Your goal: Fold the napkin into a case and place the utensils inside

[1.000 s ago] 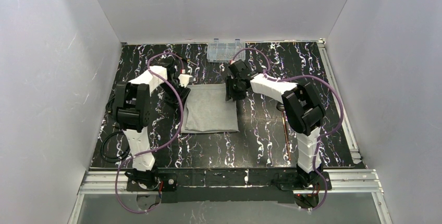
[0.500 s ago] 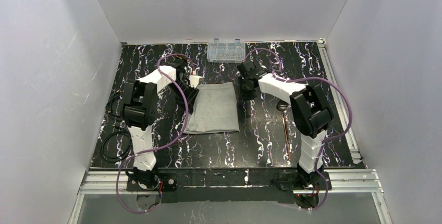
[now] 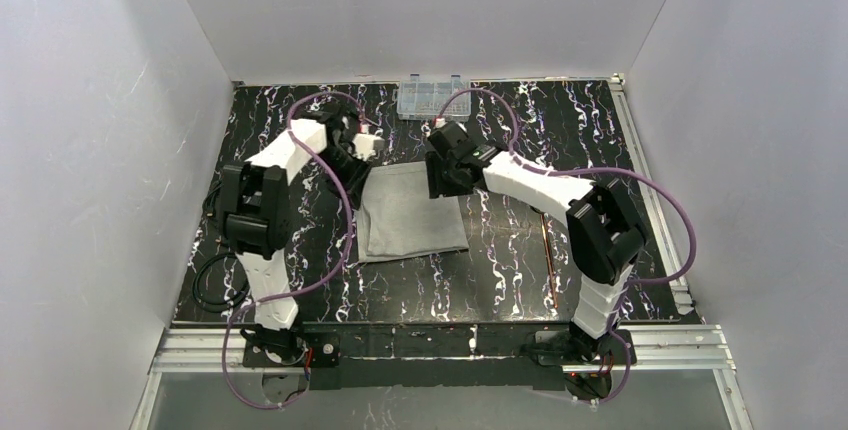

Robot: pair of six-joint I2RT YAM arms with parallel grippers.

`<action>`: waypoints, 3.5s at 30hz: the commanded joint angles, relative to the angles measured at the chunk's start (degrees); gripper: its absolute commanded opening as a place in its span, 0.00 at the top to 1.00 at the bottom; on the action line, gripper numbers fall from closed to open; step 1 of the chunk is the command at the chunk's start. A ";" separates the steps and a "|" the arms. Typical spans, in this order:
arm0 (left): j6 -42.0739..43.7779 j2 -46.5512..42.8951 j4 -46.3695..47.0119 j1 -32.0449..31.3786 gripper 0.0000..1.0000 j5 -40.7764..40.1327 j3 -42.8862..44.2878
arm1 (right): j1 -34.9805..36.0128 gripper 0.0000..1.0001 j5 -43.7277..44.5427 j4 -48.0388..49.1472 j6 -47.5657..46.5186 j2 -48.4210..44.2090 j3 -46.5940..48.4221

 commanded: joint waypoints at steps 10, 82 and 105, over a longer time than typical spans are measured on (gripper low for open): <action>-1.26 -5.52 2.50 7.54 0.64 -6.99 1.84 | 0.94 0.45 1.56 0.71 -1.29 3.99 2.46; -11.25 -11.78 1.19 -9.38 0.37 7.52 -8.54 | -19.81 0.35 -2.28 1.92 -2.05 2.06 6.58; -20.44 -5.05 8.41 -12.19 0.59 6.36 -8.00 | -13.61 0.36 -7.15 4.30 1.06 0.11 6.57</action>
